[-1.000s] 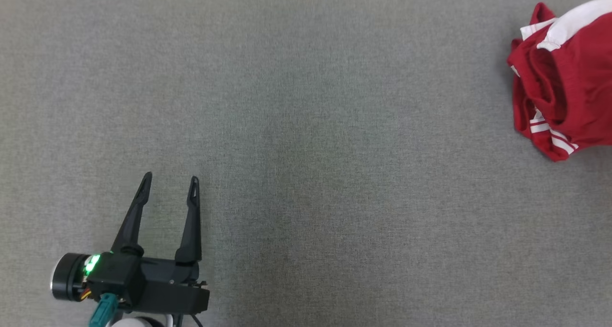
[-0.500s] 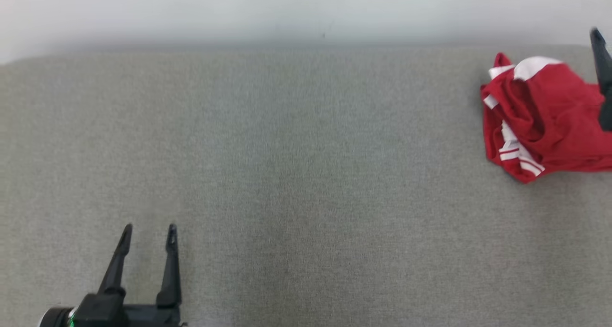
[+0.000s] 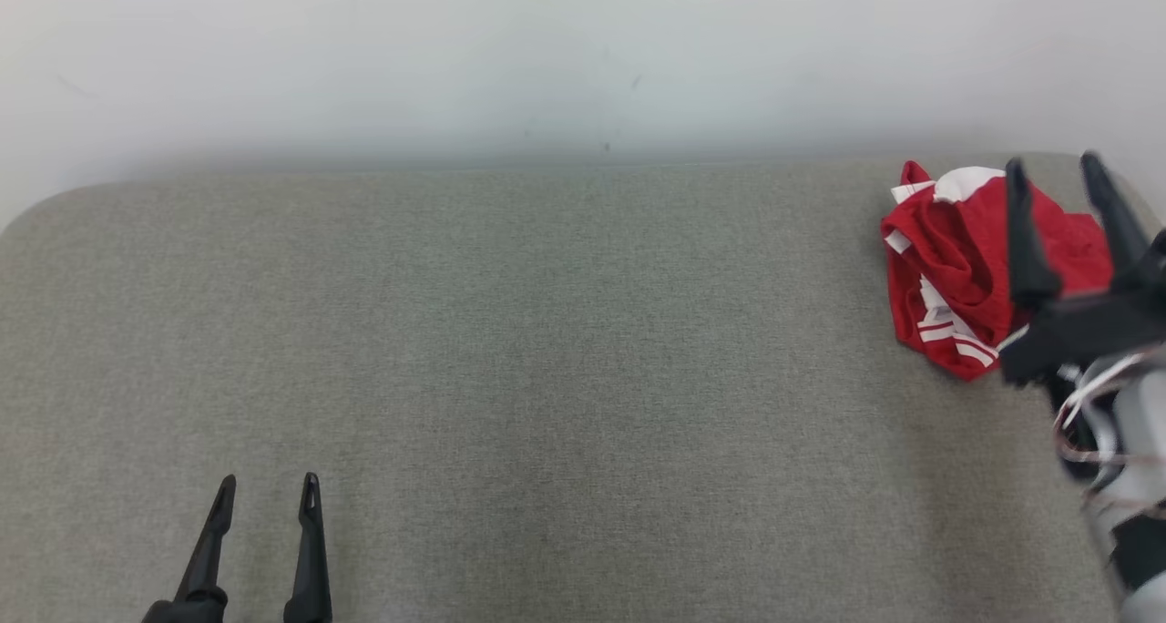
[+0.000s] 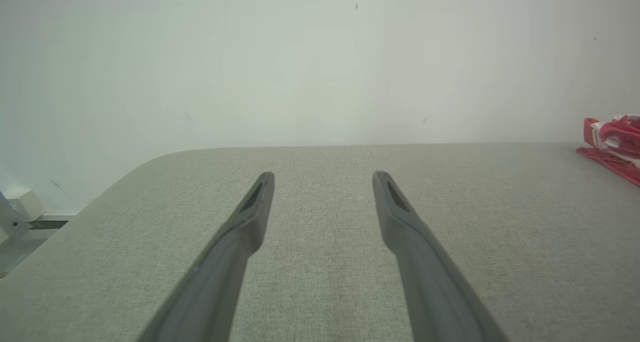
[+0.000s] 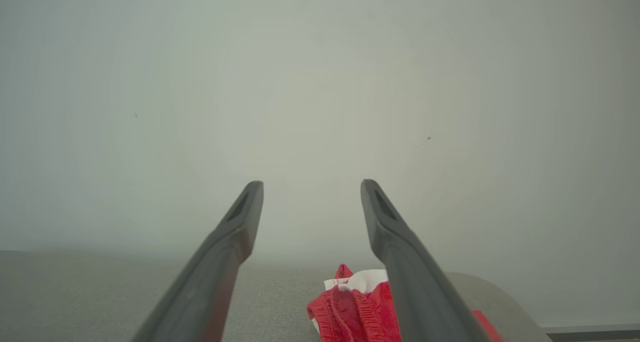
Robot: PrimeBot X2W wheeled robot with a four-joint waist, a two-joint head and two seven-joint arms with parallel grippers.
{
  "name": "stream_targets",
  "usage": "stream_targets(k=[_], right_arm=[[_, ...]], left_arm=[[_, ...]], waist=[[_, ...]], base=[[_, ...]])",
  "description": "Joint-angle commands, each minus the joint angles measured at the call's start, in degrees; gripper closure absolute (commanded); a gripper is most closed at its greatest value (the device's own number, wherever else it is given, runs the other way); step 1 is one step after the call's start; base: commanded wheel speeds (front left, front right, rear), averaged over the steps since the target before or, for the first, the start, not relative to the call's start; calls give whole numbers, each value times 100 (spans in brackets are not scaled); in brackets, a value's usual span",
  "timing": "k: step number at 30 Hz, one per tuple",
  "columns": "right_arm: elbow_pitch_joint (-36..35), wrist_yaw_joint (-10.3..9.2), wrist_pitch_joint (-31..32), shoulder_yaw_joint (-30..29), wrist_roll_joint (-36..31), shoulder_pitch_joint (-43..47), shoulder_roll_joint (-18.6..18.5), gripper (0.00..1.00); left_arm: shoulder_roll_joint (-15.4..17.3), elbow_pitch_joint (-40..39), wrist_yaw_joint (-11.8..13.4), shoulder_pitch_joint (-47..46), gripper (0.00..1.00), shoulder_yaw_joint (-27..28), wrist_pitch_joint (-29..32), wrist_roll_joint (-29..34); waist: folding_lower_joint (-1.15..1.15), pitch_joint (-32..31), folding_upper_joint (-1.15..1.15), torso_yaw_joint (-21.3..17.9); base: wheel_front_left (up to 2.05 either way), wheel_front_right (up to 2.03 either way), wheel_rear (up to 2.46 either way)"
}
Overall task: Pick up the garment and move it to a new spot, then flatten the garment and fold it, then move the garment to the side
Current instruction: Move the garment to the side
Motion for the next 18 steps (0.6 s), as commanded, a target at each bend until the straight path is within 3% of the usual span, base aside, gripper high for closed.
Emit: stream_targets(k=[1,7,18], right_arm=[[-383,-10,-5,-344,-316,478,336,0],[-1416,-10,-6,-818,-1201,1662,1163,0],[-2291,-10,-5,-1080,-1809,2974,2030,0]], left_arm=[[2,41,27,4,0,-32,-4,7],[2,112,75,-68,0,-139,-4,58],[1,201,237,30,0,-243,-4,36]], waist=[[1,-60,1,82],[1,-110,1,182],[1,-247,1,343]], base=[[0,0,0],[0,0,0],[0,0,0]])
